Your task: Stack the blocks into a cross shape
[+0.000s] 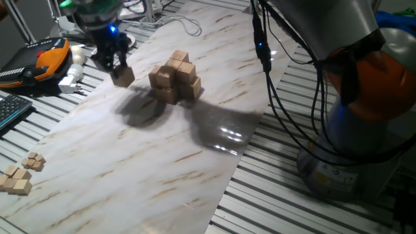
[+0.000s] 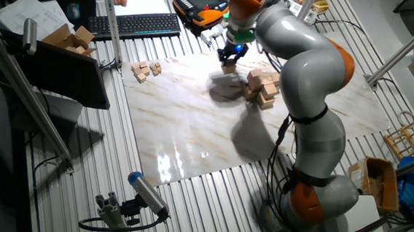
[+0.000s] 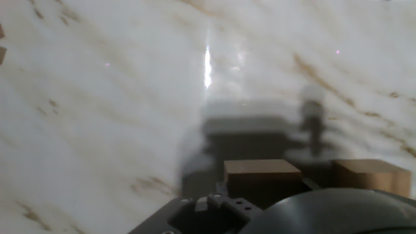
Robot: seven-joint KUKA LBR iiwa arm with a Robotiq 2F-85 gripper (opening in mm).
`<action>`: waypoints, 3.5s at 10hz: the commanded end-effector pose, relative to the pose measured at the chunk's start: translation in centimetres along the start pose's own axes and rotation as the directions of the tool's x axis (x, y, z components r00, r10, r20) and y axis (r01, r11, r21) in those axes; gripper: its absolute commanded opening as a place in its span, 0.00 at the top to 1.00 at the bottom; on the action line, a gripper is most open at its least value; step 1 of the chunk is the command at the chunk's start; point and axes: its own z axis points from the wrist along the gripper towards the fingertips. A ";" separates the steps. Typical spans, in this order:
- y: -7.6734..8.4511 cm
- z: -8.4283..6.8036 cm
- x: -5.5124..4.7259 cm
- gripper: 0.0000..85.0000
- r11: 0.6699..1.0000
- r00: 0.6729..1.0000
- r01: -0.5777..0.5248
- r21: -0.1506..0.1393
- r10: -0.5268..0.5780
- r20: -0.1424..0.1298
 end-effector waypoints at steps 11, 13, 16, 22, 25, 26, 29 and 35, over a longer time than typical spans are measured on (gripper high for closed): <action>-13.0 2.8 0.6 1.00 0.999 0.998 0.044 0.020 -0.045 0.046; -13.3 3.0 1.0 1.00 0.999 0.998 0.054 0.007 -0.054 0.043; -13.0 3.1 1.1 1.00 0.999 0.998 0.051 0.005 -0.051 0.037; -13.6 3.8 1.7 1.00 0.999 0.998 0.049 -0.009 -0.048 0.037; -13.8 4.2 2.3 1.00 0.999 0.999 0.041 -0.018 -0.041 0.030; -13.9 4.4 2.4 1.00 0.999 0.999 0.037 -0.018 -0.036 0.032; -13.9 5.0 2.8 1.00 0.999 0.999 0.028 -0.026 -0.027 0.029; -13.8 5.2 3.7 1.00 0.999 1.000 0.015 -0.033 -0.014 0.023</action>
